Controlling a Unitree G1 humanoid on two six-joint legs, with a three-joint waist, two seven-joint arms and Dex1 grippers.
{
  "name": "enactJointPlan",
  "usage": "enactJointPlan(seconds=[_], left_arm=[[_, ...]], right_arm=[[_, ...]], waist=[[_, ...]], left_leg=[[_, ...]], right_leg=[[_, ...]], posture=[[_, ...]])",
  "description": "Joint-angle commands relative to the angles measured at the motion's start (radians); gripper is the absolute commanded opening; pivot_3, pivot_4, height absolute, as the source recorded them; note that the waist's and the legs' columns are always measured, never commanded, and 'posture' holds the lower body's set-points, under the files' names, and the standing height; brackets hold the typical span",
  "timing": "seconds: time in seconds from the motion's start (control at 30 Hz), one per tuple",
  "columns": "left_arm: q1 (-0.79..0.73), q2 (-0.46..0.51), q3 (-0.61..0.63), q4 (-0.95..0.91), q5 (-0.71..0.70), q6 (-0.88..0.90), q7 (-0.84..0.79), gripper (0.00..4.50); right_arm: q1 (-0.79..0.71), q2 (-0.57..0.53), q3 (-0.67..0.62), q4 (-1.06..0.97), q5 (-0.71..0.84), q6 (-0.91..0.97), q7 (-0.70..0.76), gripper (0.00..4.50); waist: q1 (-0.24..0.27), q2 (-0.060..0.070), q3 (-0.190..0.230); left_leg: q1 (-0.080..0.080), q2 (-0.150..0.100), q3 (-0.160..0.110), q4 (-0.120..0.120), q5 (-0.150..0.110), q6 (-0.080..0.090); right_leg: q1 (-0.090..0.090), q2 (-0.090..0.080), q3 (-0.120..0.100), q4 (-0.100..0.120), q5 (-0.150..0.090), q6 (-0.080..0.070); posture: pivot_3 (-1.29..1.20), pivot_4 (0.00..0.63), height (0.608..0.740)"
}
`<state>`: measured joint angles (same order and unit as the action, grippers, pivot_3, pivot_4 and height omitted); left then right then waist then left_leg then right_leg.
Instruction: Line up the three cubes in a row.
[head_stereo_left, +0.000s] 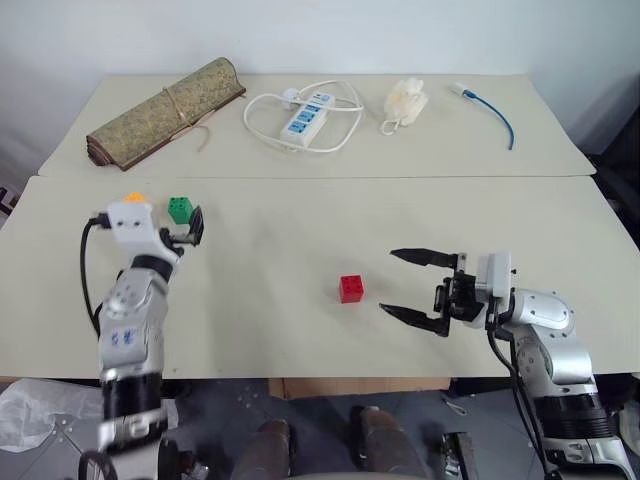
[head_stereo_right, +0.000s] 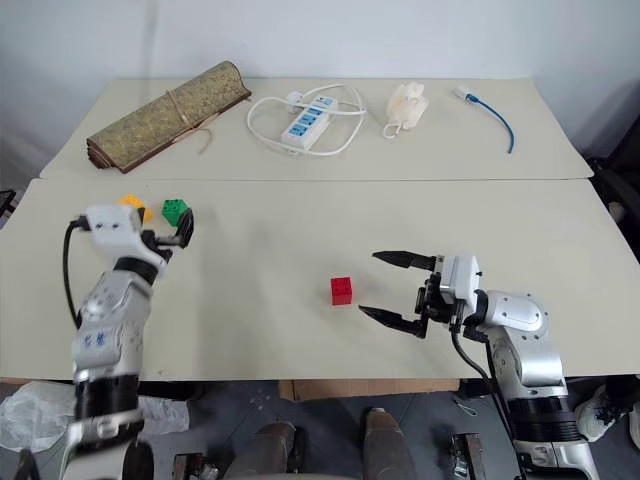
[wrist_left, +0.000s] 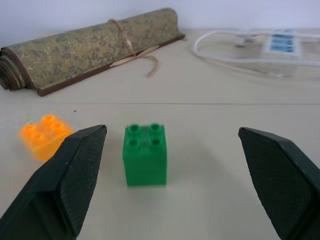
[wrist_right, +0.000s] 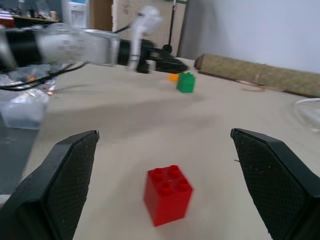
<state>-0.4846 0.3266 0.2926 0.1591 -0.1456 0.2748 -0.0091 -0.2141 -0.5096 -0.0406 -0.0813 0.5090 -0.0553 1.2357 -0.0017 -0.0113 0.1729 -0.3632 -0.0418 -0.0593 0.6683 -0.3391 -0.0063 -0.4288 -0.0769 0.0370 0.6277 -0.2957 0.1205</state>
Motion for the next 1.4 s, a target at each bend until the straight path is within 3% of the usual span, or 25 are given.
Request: enactJointPlan(seconds=[0.03, 0.33, 0.43, 0.67, 0.7, 0.9, 1.03, 1.2, 1.4], left_arm=[[-0.053, -0.007, 0.004, 0.055, 0.035, -0.031, 0.066, 4.5], [-0.136, -0.025, 0.004, 0.226, 0.036, -0.051, 0.094, 4.5], [-0.154, -0.021, 0.001, 0.268, 0.031, -0.071, 0.077, 3.92], [-0.15, -0.018, 0.002, 0.288, 0.028, -0.087, 0.052, 1.84], [-0.139, -0.021, 0.009, 0.268, 0.005, -0.109, 0.02, 1.5], [0.051, 0.045, -0.038, 0.039, -0.086, -0.236, -0.308, 1.48], [0.28, 0.212, -0.076, -0.218, -0.332, -0.191, -0.809, 1.48], [0.21, 0.368, -0.27, -0.149, -0.219, -0.273, -1.114, 1.48], [0.066, 0.277, -0.378, 0.029, -0.163, -0.337, -1.185, 1.48]], right_arm=[[0.017, -0.003, -0.008, -0.062, 0.016, 0.007, -0.027, 4.43], [0.053, -0.009, -0.014, -0.096, 0.003, 0.004, -0.065, 4.43], [0.06, -0.009, -0.016, -0.101, -0.001, 0.0, -0.077, 4.5], [0.083, -0.007, -0.013, -0.113, -0.008, -0.008, -0.091, 4.5], [0.087, -0.007, -0.013, -0.114, -0.009, -0.012, -0.093, 4.5], [0.1, 0.015, -0.056, -0.124, 0.03, -0.054, -0.112, 4.5], [0.153, -0.003, -0.118, -0.128, 0.031, -0.076, -0.137, 4.5], [0.208, -0.007, -0.128, -0.107, -0.003, -0.127, -0.132, 4.5], [0.199, 0.002, -0.105, -0.108, -0.006, -0.134, -0.141, 4.5]], waist=[[0.0, 0.0, 0.0], [0.007, 0.0, 0.0], [0.008, 0.0, 0.0], [0.008, 0.0, 0.0], [0.008, 0.0, 0.0], [0.001, 0.0, 0.0], [-0.004, 0.001, 0.0], [0.026, 0.002, 0.001], [0.02, 0.004, 0.0]], left_leg=[[0.0, 0.0, 0.0, 0.0, 0.0, 0.0], [-0.006, 0.0, -0.002, 0.006, 0.0, 0.0], [-0.006, -0.001, -0.002, 0.008, 0.0, 0.0], [-0.006, -0.001, -0.002, 0.008, 0.0, 0.0], [-0.006, -0.001, -0.002, 0.008, 0.0, 0.0], [-0.006, 0.0, -0.002, 0.006, 0.0, 0.0], [-0.006, 0.002, -0.002, 0.005, -0.001, -0.001], [-0.005, -0.001, -0.008, 0.008, -0.001, -0.001], [-0.005, -0.002, -0.006, 0.009, 0.0, 0.002]], right_leg=[[0.0, 0.0, 0.0, 0.0, 0.0, 0.0], [-0.003, -0.001, -0.002, 0.0, 0.0, 0.0], [-0.003, -0.001, -0.002, 0.0, 0.0, 0.001], [-0.003, -0.001, -0.002, 0.001, 0.0, 0.001], [-0.003, -0.001, -0.002, 0.0, 0.0, 0.001], [-0.003, -0.001, -0.002, 0.001, 0.0, 0.001], [-0.003, -0.001, -0.001, 0.001, 0.0, 0.0], [0.003, -0.002, -0.002, -0.003, 0.0, -0.002], [0.001, -0.001, -0.004, -0.001, 0.001, -0.001]], posture=[[0.0, 0.15, 0.74], [0.0, 0.15, 0.74], [0.0, 0.15, 0.74], [0.0, 0.15, 0.74], [0.0, 0.15, 0.74], [0.0, 0.15, 0.74], [0.0, 0.15, 0.74], [0.0, 0.15, 0.74], [0.0, 0.15, 0.74]])
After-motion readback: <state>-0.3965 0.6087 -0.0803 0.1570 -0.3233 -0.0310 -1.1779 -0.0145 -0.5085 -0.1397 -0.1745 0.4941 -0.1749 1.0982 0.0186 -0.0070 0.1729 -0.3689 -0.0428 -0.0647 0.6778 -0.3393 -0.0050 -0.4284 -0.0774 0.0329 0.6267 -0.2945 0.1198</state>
